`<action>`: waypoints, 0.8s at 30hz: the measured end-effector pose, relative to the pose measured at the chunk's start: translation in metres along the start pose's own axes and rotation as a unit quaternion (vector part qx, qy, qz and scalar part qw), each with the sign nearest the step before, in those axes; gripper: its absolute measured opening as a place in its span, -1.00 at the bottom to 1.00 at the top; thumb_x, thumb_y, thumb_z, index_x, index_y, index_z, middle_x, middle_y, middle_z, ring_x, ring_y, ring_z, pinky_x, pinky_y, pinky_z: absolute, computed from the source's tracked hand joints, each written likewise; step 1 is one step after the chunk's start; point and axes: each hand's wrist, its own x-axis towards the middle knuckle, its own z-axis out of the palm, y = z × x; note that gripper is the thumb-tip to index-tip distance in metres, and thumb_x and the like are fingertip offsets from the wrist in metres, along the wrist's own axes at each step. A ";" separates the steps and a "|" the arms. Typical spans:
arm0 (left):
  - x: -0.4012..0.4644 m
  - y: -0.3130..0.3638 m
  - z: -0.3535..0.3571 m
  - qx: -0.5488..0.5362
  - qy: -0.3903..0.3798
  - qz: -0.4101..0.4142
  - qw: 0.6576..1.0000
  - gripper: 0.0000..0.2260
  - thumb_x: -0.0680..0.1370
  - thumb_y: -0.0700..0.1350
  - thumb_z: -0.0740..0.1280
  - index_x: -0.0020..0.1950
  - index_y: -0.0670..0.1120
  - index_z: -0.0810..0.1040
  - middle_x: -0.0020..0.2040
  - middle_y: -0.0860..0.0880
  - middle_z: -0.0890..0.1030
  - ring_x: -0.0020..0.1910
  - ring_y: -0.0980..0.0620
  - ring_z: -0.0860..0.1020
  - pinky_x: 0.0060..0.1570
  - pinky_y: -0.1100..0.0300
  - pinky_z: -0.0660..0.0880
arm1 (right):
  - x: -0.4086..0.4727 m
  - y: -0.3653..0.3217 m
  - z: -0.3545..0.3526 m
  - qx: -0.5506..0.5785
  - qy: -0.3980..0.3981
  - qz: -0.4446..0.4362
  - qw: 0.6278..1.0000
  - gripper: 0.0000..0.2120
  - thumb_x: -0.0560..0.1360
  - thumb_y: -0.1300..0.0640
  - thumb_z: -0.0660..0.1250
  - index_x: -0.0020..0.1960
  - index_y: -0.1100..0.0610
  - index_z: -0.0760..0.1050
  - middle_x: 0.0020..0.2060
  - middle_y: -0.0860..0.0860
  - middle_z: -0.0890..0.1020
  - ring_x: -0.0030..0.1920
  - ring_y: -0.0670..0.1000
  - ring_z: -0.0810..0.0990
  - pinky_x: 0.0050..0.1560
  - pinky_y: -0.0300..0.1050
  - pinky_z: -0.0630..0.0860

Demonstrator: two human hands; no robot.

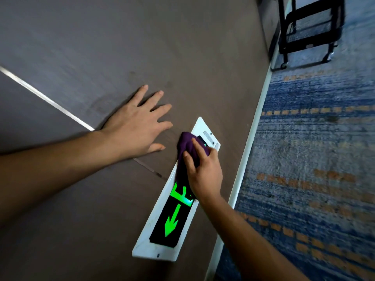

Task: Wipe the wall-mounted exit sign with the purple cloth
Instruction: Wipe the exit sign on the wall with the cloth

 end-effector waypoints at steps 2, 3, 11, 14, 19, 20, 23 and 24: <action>0.001 0.000 0.000 0.003 -0.002 -0.003 1.000 -0.38 0.54 0.42 0.09 0.53 0.17 0.37 0.65 -0.09 0.22 0.65 -0.25 0.07 0.58 -0.30 -0.01 | -0.011 0.001 -0.003 -0.006 -0.022 -0.016 1.000 -0.47 0.58 -0.34 0.16 0.51 -0.24 0.33 0.22 -0.01 0.48 0.13 0.04 0.59 -0.01 -0.04 0.61; 0.001 0.000 0.000 0.002 -0.003 -0.003 1.000 -0.37 0.54 0.43 0.08 0.54 0.17 0.35 0.65 -0.09 0.21 0.65 -0.25 0.06 0.58 -0.30 -0.02 | -0.012 0.003 -0.007 -0.009 -0.035 -0.022 0.999 -0.46 0.57 -0.35 0.15 0.52 -0.24 0.31 0.22 -0.02 0.48 0.13 0.04 0.59 0.01 -0.03 0.61; 0.004 0.001 0.001 0.009 0.000 -0.002 1.000 -0.36 0.54 0.42 0.08 0.56 0.17 0.30 0.65 -0.08 0.20 0.65 -0.24 0.06 0.59 -0.27 -0.03 | 0.062 0.019 -0.052 0.092 0.007 0.067 0.993 -0.34 0.60 -0.13 0.28 0.61 -0.31 0.05 0.38 0.01 0.44 0.04 -0.07 0.53 -0.08 -0.27 0.51; 0.004 0.002 0.001 0.005 0.001 -0.001 1.000 -0.37 0.55 0.41 0.10 0.56 0.17 0.31 0.65 -0.09 0.21 0.65 -0.24 0.07 0.58 -0.28 -0.02 | 0.090 0.019 -0.055 0.043 -0.024 0.034 0.998 -0.47 0.63 -0.13 0.21 0.56 -0.32 0.19 0.45 -0.04 0.40 0.15 0.00 0.58 -0.04 -0.20 0.51; 0.004 0.002 -0.001 -0.002 0.002 0.001 1.000 -0.38 0.55 0.40 0.11 0.56 0.16 0.32 0.65 -0.10 0.21 0.65 -0.24 0.07 0.59 -0.28 -0.02 | 0.106 0.010 -0.039 -0.006 -0.070 -0.006 0.998 -0.55 0.66 -0.11 0.16 0.53 -0.32 0.26 0.47 -0.07 0.38 0.30 0.07 0.54 0.17 0.06 0.58; 0.004 0.001 -0.001 -0.004 0.003 0.001 1.000 -0.38 0.55 0.39 0.11 0.55 0.16 0.32 0.65 -0.10 0.21 0.65 -0.24 0.07 0.59 -0.28 -0.02 | 0.106 0.009 -0.035 -0.009 -0.078 -0.010 0.997 -0.56 0.66 -0.11 0.16 0.53 -0.32 0.28 0.47 -0.07 0.38 0.30 0.07 0.53 0.17 0.06 0.58; 0.004 0.001 -0.001 -0.006 0.002 0.004 1.000 -0.39 0.55 0.39 0.12 0.55 0.15 0.34 0.64 -0.10 0.22 0.65 -0.25 0.07 0.59 -0.27 -0.02 | 0.095 0.013 -0.027 -0.004 -0.085 -0.005 0.996 -0.56 0.65 -0.13 0.15 0.52 -0.27 0.33 0.47 -0.05 0.38 0.27 0.05 0.55 0.05 -0.08 0.56; 0.005 0.001 -0.001 -0.007 0.002 0.004 1.000 -0.39 0.55 0.39 0.13 0.54 0.15 0.34 0.64 -0.10 0.23 0.65 -0.25 0.07 0.59 -0.28 -0.02 | 0.087 0.015 -0.026 -0.009 -0.087 -0.005 0.996 -0.56 0.64 -0.14 0.15 0.52 -0.26 0.34 0.46 -0.05 0.39 0.24 0.04 0.56 0.01 -0.10 0.57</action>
